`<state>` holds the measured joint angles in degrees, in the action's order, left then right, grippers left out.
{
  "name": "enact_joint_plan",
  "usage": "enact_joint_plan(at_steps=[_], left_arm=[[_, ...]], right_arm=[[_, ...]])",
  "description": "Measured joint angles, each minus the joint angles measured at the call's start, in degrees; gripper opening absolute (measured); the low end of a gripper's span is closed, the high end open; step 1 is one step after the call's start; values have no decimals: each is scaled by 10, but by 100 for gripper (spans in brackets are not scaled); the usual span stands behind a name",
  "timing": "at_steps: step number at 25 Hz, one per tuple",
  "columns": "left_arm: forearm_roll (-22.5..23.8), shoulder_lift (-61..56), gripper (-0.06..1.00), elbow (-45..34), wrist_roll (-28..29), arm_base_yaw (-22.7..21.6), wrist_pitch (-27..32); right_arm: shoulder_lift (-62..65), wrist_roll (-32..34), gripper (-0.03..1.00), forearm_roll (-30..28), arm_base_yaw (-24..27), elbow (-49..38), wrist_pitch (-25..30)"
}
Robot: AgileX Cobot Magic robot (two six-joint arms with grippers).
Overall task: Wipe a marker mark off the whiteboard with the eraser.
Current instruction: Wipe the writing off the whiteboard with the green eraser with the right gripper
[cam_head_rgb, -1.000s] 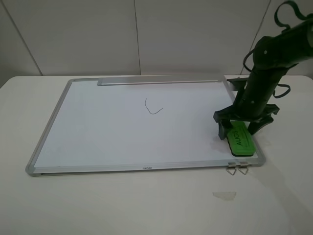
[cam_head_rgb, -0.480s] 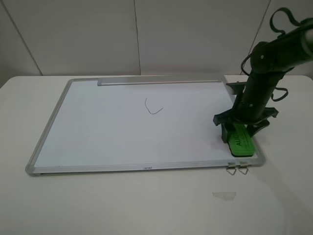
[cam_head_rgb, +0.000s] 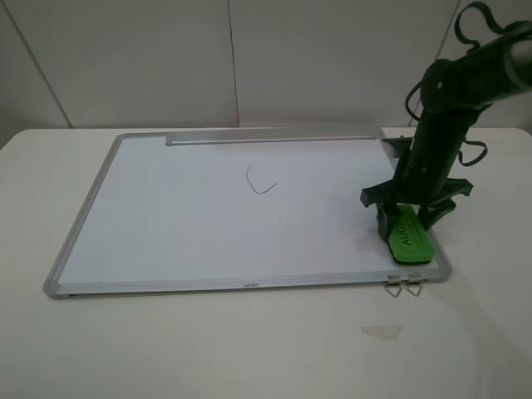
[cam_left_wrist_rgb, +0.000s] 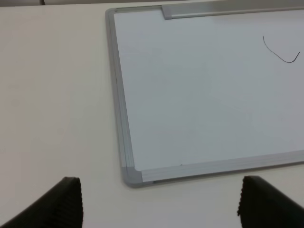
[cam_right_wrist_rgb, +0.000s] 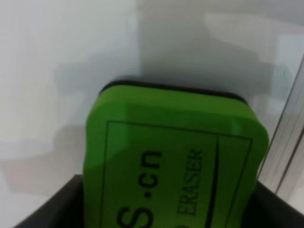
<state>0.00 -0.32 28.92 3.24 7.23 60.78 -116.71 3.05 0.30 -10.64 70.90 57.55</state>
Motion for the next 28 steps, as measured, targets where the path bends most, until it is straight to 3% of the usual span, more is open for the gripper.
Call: enact_joint_plan(at_steps=[4,11,20,28], left_arm=[[0,0,69,0,0,0,0],[0,0,69,0,0,0,0],[0,0,69,0,0,0,0],[0,0,69,0,0,0,0]], right_arm=[[0,0,61,1,-32,104,71],[-31,-1,61,-3,-115,286,117],[-168,-51,61,-3,-204,462,121],[-287,-139,61,-3,-241,540,124]])
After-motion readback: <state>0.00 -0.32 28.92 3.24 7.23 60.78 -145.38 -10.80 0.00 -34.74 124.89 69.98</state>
